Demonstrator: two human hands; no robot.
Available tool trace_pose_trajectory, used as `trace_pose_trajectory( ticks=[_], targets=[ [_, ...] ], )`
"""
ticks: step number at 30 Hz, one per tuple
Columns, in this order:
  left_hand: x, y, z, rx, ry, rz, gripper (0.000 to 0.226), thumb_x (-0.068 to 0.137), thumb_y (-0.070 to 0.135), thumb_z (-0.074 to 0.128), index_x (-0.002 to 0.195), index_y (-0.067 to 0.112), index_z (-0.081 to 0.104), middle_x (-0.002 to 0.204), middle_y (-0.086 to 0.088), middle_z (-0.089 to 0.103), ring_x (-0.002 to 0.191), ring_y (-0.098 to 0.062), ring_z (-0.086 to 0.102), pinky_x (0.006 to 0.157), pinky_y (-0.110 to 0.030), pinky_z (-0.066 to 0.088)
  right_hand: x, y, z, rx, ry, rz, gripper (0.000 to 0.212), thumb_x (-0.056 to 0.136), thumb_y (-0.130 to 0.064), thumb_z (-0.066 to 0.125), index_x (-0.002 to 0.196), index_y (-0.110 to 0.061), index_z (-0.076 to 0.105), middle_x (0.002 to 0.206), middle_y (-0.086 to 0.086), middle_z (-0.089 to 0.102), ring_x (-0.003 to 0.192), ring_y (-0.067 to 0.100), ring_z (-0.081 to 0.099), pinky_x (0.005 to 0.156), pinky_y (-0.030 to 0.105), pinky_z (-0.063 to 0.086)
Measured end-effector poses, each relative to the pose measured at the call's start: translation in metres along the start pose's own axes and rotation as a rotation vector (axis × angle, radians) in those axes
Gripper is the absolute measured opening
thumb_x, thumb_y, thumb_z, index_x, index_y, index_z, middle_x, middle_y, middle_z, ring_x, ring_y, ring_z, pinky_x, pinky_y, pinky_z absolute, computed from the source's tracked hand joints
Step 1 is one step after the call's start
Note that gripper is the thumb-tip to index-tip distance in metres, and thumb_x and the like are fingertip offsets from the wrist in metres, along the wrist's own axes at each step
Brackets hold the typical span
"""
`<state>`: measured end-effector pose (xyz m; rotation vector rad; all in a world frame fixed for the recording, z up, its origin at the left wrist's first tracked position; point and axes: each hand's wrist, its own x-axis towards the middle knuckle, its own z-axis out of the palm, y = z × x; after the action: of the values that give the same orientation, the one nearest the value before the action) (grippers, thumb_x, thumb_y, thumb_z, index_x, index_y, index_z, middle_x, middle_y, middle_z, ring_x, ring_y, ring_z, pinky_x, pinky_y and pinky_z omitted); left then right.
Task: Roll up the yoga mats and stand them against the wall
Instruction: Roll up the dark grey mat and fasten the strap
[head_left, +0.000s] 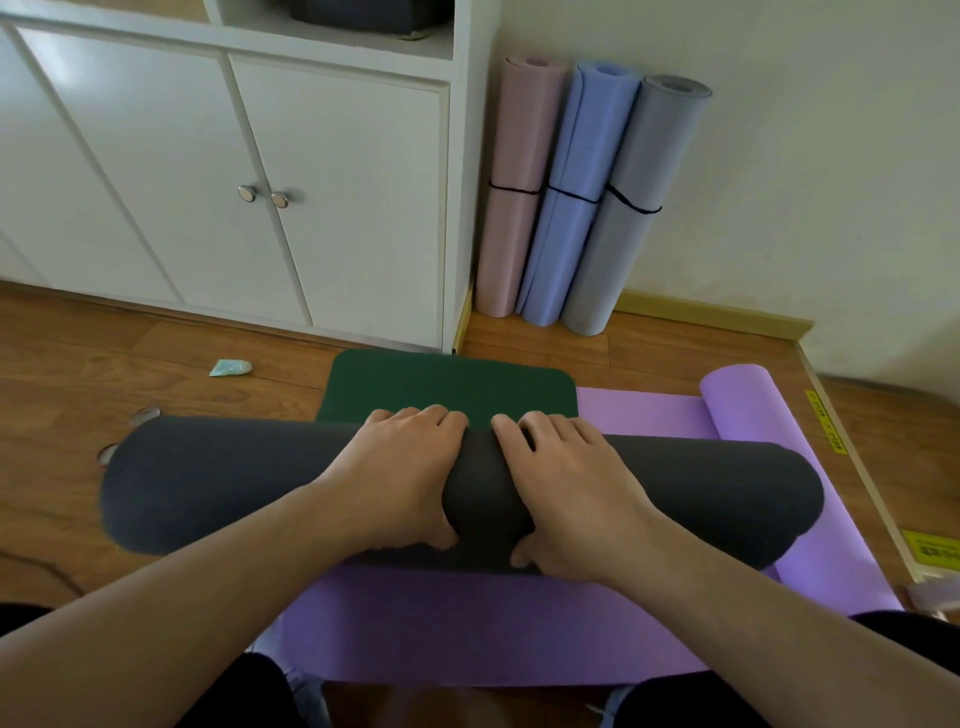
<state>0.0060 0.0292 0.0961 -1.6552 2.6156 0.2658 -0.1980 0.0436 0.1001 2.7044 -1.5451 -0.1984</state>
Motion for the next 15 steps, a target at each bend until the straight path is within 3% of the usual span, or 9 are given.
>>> trace_pose_trajectory(
  ticks=[3,6,11,15],
  targets=[
    [-0.005,0.003,0.003,0.037,-0.013,0.003,0.1,0.06,0.069,0.078,0.142,0.029,0.039,0.134,0.01,0.052,0.123,-0.016,0.051,0.111,-0.042,0.04,0.002,0.001,0.004,0.029,0.022,-0.014,0.111,0.07,-0.055,0.09,0.154,-0.022,0.026,0.14,0.003,0.05,0.125,0.027,0.053,0.108,0.044,0.045],
    [-0.011,0.015,0.01,0.142,-0.008,-0.058,0.115,0.062,0.068,0.079,0.153,0.025,0.023,0.145,0.002,0.039,0.135,-0.025,0.043,0.118,-0.053,0.032,0.002,0.006,0.002,0.054,0.044,-0.014,0.103,0.07,-0.055,0.088,0.151,-0.023,0.033,0.138,0.001,0.054,0.122,0.024,0.055,0.104,0.043,0.047],
    [-0.008,0.014,0.012,0.127,0.022,-0.052,0.102,0.064,0.064,0.08,0.144,0.025,0.031,0.133,0.004,0.046,0.121,-0.023,0.052,0.103,-0.051,0.044,0.0,0.004,0.002,0.059,0.038,-0.034,0.113,0.068,-0.058,0.089,0.155,-0.024,0.026,0.144,0.001,0.049,0.13,0.024,0.051,0.113,0.042,0.042],
    [-0.005,0.005,0.004,0.035,0.032,-0.019,0.098,0.061,0.068,0.08,0.141,0.029,0.038,0.129,0.01,0.051,0.119,-0.018,0.054,0.105,-0.049,0.045,-0.002,-0.004,-0.001,-0.017,0.021,0.008,0.13,0.065,-0.06,0.092,0.16,-0.019,0.012,0.151,0.006,0.038,0.138,0.029,0.042,0.119,0.047,0.036]
  ],
)
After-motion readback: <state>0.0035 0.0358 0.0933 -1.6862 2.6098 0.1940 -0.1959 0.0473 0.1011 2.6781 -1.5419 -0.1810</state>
